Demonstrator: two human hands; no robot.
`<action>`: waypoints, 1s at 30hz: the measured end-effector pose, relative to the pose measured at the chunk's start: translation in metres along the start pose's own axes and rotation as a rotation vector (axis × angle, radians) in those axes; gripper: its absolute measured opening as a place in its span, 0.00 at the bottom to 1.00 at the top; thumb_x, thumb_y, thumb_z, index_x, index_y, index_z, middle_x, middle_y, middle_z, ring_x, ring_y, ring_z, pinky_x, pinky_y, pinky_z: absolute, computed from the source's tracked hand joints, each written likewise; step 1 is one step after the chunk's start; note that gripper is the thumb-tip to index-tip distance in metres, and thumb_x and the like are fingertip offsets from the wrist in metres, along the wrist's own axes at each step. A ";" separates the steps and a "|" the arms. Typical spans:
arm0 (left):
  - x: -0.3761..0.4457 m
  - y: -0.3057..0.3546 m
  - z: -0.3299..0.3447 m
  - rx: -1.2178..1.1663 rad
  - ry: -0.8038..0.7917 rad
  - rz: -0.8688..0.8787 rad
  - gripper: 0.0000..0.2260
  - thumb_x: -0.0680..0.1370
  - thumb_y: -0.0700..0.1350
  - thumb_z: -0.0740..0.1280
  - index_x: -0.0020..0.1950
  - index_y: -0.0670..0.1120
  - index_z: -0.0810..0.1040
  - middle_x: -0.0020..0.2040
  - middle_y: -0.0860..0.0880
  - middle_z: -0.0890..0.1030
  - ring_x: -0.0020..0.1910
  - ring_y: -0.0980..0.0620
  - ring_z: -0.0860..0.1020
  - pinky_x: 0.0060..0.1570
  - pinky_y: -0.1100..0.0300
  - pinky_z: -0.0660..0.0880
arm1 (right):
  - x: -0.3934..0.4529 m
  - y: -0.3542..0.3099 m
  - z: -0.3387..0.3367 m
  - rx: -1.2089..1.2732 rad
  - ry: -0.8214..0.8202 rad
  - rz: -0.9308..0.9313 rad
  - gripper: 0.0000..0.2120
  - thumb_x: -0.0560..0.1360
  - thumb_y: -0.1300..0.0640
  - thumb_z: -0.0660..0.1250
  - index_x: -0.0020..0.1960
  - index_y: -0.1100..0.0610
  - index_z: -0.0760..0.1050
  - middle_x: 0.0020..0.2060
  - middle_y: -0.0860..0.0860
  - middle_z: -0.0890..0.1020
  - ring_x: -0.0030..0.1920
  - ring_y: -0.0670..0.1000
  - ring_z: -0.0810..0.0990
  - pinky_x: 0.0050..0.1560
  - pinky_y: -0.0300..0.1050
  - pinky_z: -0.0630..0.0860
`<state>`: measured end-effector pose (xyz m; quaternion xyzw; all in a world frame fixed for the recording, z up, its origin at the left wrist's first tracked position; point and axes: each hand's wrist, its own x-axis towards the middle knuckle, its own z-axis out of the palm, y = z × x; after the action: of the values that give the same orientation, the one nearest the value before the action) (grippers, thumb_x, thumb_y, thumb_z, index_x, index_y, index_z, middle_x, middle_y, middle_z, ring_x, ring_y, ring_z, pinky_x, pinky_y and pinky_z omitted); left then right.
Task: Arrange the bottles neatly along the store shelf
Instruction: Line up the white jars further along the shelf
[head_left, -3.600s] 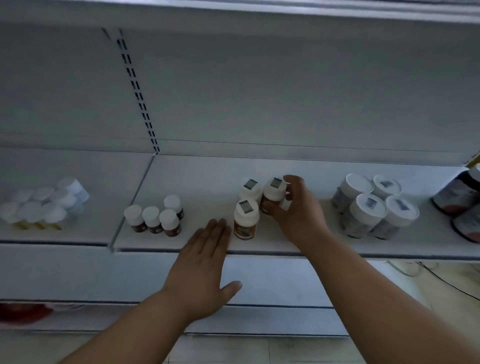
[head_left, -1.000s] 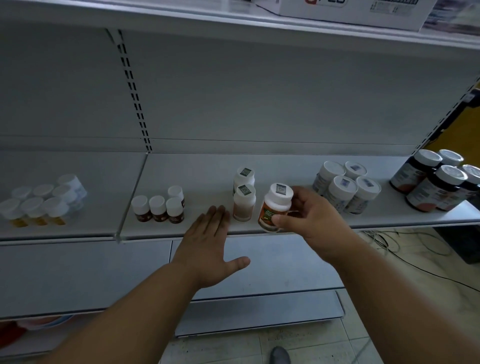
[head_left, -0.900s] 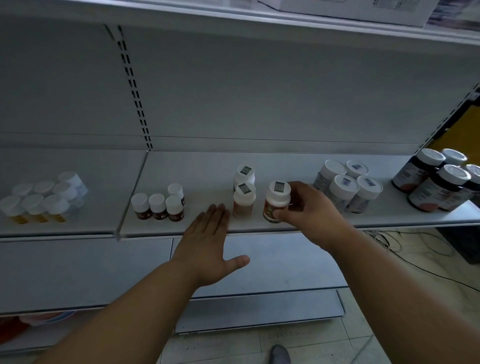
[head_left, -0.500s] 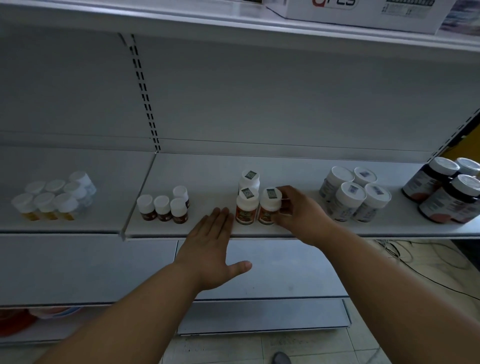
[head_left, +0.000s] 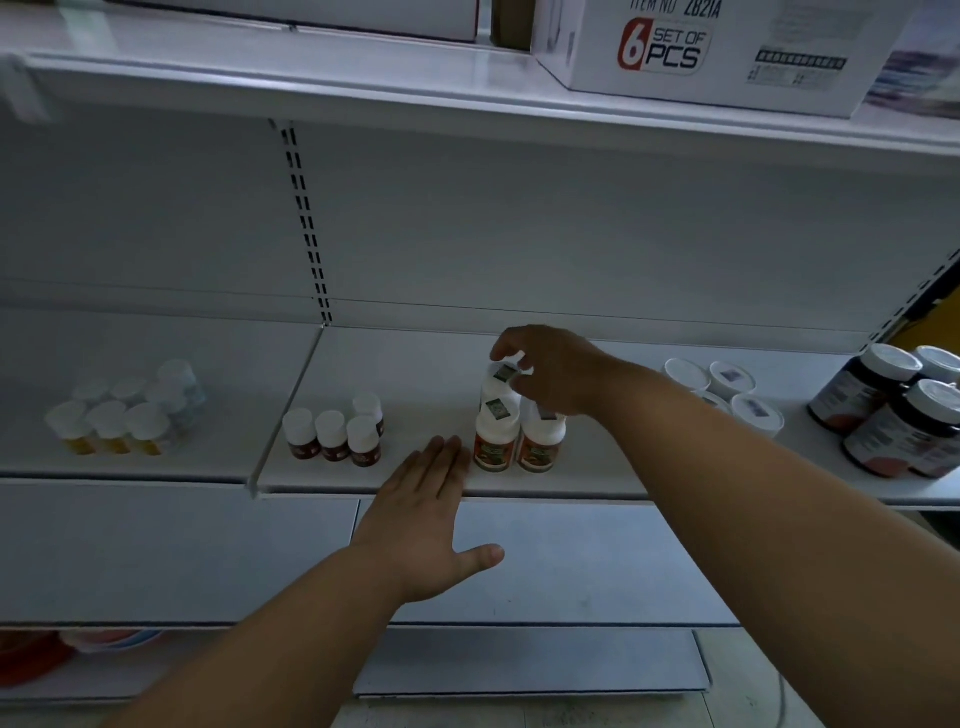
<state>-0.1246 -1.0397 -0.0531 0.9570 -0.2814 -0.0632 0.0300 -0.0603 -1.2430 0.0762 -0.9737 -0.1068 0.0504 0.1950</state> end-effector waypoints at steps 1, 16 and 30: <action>0.000 0.000 0.000 0.000 0.002 0.001 0.52 0.65 0.78 0.39 0.78 0.47 0.30 0.78 0.50 0.31 0.76 0.52 0.30 0.75 0.54 0.32 | 0.004 0.001 0.001 -0.012 -0.039 -0.003 0.17 0.76 0.61 0.66 0.62 0.48 0.73 0.61 0.49 0.75 0.58 0.52 0.76 0.51 0.45 0.75; -0.002 0.002 0.000 -0.002 0.001 -0.001 0.51 0.67 0.78 0.40 0.78 0.48 0.30 0.78 0.50 0.30 0.76 0.52 0.30 0.76 0.53 0.34 | -0.029 -0.006 -0.016 0.385 0.364 -0.010 0.20 0.75 0.57 0.68 0.65 0.48 0.71 0.57 0.45 0.76 0.53 0.42 0.77 0.48 0.30 0.72; -0.005 0.004 -0.002 -0.055 0.076 -0.018 0.48 0.72 0.76 0.50 0.80 0.49 0.35 0.78 0.53 0.32 0.78 0.52 0.34 0.72 0.57 0.32 | -0.109 -0.027 0.027 2.027 -0.325 -0.089 0.21 0.77 0.49 0.66 0.67 0.57 0.70 0.60 0.67 0.76 0.57 0.68 0.78 0.55 0.67 0.75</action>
<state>-0.1310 -1.0403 -0.0499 0.9601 -0.2694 -0.0349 0.0665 -0.1754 -1.2336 0.0676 -0.3282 -0.0750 0.2407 0.9103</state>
